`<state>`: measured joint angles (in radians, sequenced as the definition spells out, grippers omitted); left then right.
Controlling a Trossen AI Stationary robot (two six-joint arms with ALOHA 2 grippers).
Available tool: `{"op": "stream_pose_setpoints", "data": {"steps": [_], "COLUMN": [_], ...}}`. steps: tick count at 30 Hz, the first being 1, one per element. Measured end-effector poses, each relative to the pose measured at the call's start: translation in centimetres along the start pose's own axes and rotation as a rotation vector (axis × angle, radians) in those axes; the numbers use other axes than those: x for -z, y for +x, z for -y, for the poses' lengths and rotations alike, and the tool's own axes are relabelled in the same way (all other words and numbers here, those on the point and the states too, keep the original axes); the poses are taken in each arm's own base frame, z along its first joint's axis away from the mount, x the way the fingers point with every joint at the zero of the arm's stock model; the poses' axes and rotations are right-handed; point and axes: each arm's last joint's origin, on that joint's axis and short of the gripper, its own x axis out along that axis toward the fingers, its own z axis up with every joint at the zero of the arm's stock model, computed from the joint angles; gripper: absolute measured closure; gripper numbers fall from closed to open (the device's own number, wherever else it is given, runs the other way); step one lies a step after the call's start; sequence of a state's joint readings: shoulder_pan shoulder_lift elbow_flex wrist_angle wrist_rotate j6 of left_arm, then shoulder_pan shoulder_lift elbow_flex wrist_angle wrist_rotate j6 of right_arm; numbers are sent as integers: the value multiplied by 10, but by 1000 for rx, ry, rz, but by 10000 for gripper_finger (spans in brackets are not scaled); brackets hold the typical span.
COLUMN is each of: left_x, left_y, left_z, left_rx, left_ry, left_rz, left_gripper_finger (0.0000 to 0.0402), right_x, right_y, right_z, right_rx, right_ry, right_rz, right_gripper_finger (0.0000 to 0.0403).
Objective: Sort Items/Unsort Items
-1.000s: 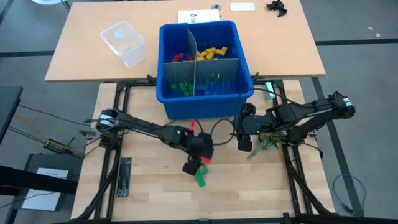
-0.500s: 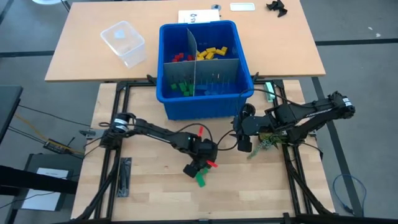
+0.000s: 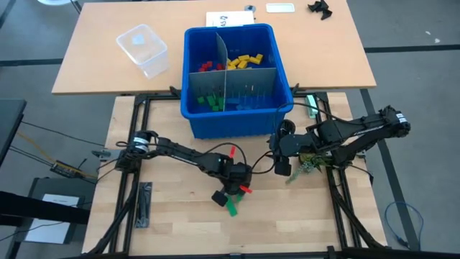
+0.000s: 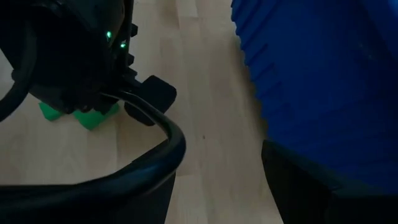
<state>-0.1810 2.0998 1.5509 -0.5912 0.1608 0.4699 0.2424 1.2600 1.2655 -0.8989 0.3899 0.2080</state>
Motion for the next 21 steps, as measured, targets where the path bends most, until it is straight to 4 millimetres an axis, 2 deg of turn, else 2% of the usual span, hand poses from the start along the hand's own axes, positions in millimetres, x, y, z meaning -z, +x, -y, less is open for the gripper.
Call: {"op": "stream_pose_setpoints", "data": {"steps": [8, 11, 16, 21], "left_x": [-1, -7, -27, -27], "left_y": [-4, -16, -55, -59], "left_z": [-1, -2, -6, -11], "left_rx": [-60, -89, -167, -199], "left_ry": [-5, -26, -25, -53], "left_rz": [-25, -37, 2, -14], "left_gripper_finger": [396, 398, 399, 377], "right_x": [0, 0, 0, 0], "right_y": [-1, -1, -2, -2], "right_z": [0, 1, 1, 1], "right_rx": [0, 2, 3, 4], "right_ry": [4, 7, 9, 6], "right_rz": [2, 6, 7, 2], "right_gripper_finger": [170, 170, 170, 170]}}
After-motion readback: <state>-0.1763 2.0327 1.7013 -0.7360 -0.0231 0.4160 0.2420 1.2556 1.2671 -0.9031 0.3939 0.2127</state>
